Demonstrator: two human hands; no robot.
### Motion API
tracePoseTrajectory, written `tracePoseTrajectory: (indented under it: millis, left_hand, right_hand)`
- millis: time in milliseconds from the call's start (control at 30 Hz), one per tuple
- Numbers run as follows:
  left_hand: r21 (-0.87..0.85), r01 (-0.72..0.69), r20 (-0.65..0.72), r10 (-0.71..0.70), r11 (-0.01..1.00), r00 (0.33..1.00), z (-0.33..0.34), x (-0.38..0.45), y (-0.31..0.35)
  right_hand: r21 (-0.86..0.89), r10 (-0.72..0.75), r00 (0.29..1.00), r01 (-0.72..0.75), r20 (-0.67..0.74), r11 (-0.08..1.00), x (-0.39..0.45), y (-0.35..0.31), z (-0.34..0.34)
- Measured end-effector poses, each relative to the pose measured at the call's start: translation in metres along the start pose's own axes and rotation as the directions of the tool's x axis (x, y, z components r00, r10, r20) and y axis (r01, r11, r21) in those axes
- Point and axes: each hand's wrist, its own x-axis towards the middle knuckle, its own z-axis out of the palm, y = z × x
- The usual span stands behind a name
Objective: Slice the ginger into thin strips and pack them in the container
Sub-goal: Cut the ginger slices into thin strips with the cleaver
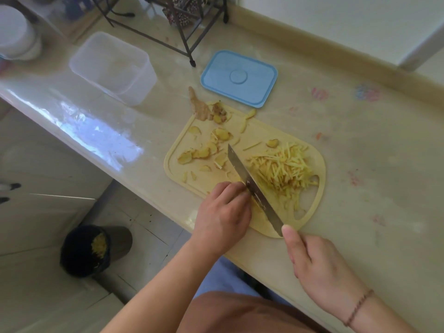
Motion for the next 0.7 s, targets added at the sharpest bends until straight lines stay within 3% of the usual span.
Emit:
tracePoseTrajectory:
  millis: [233, 400, 567, 700]
  left_hand:
    - [-0.079, 0.084, 0.001, -0.084, 0.993, 0.996, -0.002, -0.003, 0.0]
    - [-0.173, 0.231, -0.141, -0.256, 0.957, 0.956, -0.017, -0.008, -0.014]
    - [-0.101, 0.112, -0.08, -0.12, 0.989, 0.99, -0.01, -0.015, -0.016]
    - [-0.081, 0.11, -0.091, -0.117, 0.991, 0.989, -0.006, -0.015, -0.018]
  right_hand:
    - [0.024, 0.005, 1.0, -0.005, -0.004, 1.0, 0.019, -0.009, 0.008]
    - [0.102, 0.002, 1.0, -0.001, -0.005, 0.995, 0.002, -0.004, 0.001]
    - [0.045, 0.032, 0.998, -0.034, 0.047, 0.998, -0.013, -0.006, 0.016]
    - [0.041, 0.053, 0.997, -0.055, 0.048, 0.998, -0.014, -0.004, 0.022]
